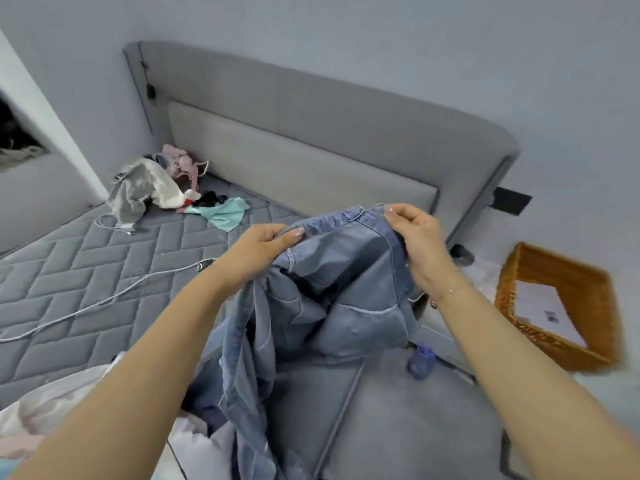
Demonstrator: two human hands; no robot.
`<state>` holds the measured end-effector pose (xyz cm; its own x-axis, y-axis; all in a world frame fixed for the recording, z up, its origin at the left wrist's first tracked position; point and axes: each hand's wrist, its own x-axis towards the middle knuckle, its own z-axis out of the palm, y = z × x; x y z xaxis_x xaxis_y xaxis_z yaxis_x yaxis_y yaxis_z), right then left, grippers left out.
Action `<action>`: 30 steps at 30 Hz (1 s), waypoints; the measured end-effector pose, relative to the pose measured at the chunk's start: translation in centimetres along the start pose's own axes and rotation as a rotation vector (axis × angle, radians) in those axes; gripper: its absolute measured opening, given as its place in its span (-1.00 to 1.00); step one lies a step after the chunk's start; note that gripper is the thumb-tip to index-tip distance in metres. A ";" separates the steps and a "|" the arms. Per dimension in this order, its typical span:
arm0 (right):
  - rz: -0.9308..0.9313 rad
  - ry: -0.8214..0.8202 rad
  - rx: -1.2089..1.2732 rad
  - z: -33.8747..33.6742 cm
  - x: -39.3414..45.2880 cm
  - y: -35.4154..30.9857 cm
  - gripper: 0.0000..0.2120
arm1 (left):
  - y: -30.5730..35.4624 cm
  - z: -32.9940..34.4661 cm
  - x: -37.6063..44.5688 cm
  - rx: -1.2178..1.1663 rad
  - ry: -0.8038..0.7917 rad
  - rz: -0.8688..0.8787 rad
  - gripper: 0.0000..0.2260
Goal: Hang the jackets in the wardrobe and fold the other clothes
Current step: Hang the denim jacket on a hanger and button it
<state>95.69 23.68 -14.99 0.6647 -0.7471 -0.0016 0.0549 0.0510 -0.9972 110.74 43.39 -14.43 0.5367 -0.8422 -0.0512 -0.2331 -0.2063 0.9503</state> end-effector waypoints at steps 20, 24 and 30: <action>-0.173 0.112 -0.708 -18.0 -26.4 -11.8 -0.75 | 19.0 23.6 -8.7 -0.079 -0.579 0.426 -0.55; -0.210 0.390 -0.467 -22.1 -30.1 -10.6 -0.70 | 19.9 29.8 -8.5 -0.172 -0.808 0.310 -0.65; -0.194 0.693 -0.130 -28.9 -37.2 -10.4 -0.65 | 18.0 41.4 -10.0 -0.205 -1.184 0.296 -0.72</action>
<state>48.84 31.77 -6.70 0.0259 -0.9847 0.1721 0.0064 -0.1720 -0.9851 67.62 27.53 -9.52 -0.6034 -0.7970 0.0288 -0.0323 0.0605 0.9976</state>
